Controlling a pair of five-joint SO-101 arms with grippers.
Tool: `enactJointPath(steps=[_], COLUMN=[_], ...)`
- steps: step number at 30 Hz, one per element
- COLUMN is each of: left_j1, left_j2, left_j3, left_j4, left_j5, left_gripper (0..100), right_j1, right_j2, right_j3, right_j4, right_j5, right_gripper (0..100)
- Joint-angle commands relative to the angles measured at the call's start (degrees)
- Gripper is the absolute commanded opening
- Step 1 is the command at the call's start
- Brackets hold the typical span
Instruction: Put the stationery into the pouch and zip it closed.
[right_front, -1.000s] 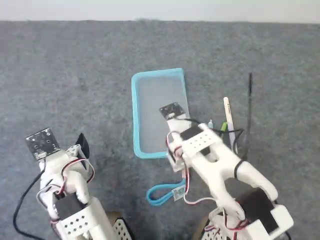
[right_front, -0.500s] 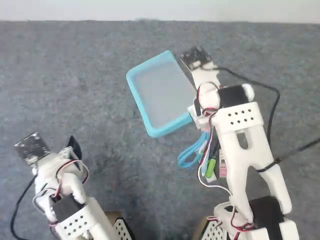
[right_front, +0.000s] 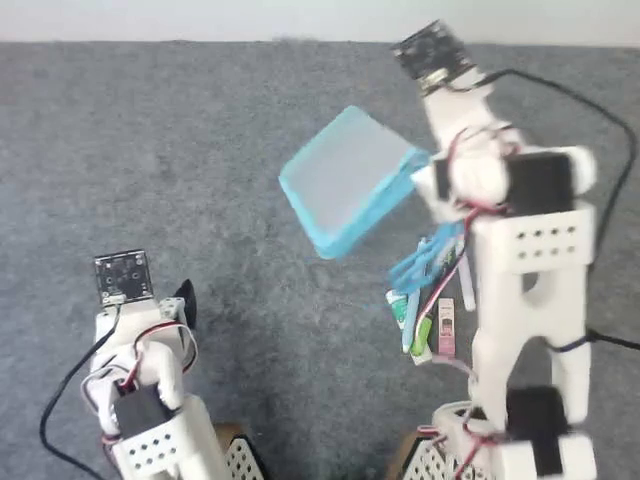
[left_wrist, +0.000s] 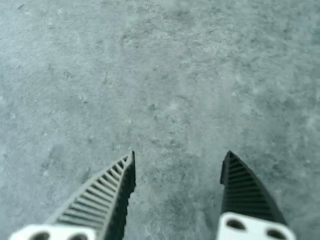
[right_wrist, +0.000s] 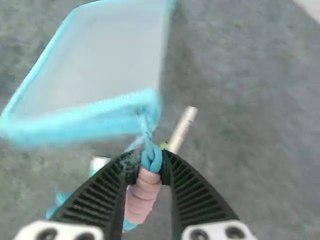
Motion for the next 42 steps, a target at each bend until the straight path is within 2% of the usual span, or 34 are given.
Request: enactJointPath(steps=[1, 4, 8, 11, 13, 18, 23, 26, 29, 31, 36, 38, 42], left_j1=[3.3, 8.9, 12.2, 12.3, 12.4, 11.4, 5.1, 1.7, 0.3, 0.5, 1.1, 5.4, 26.9], left_j2=[-0.5, -0.5, -0.5, -0.5, -0.5, -0.6, -0.8, -0.8, -0.8, -0.6, -0.6, -0.5, -0.5], left_j3=[-4.9, -5.1, -5.3, -5.9, -6.1, -5.8, -5.8, -5.3, -4.1, -3.5, -2.7, -2.7, -2.8], left_j4=[0.4, 0.4, 0.4, -1.8, -2.5, -2.5, -2.9, -4.0, -5.5, -5.6, -7.8, -9.1, -9.1], left_j5=[-3.5, -5.4, -3.1, -2.5, -0.5, 4.0, 4.1, 4.1, 4.1, 4.0, 4.4, 6.0, 6.2], left_gripper=[27, 27, 27, 27, 27, 27, 27, 27, 27, 27, 27, 27, 26], right_j1=[5.4, 4.3, -2.4, -10.1, -17.3, -34.9, -43.7, -45.3, -46.3, -46.5, -44.2, -44.1, -44.3], right_j2=[5.3, 10.9, 17.2, 20.1, 21.5, 22.9, 18.9, 14.6, 10.2, 7.2, -3.4, -6.9, -9.7], right_j3=[-9.8, -18.2, -34.7, -42.1, -42.5, -35.6, -25.2, -15.6, -4.3, 2.6, 11.8, 12.4, 12.0], right_j4=[2.0, 0.7, 2.2, 2.4, 2.4, 2.5, 2.5, 2.3, 2.0, 0.4, -3.6, -4.5, -9.0], right_j5=[4.4, 6.9, 13.1, 11.8, 7.6, -2.0, -3.3, -2.2, 2.5, 4.7, 4.7, 3.4, -0.6], right_gripper=[0.6, 0.6, 0.6, 0.6, 0.6, 0.7, 0.7, 0.7, 0.7, 0.7, 0.7, 0.7, 0.7])
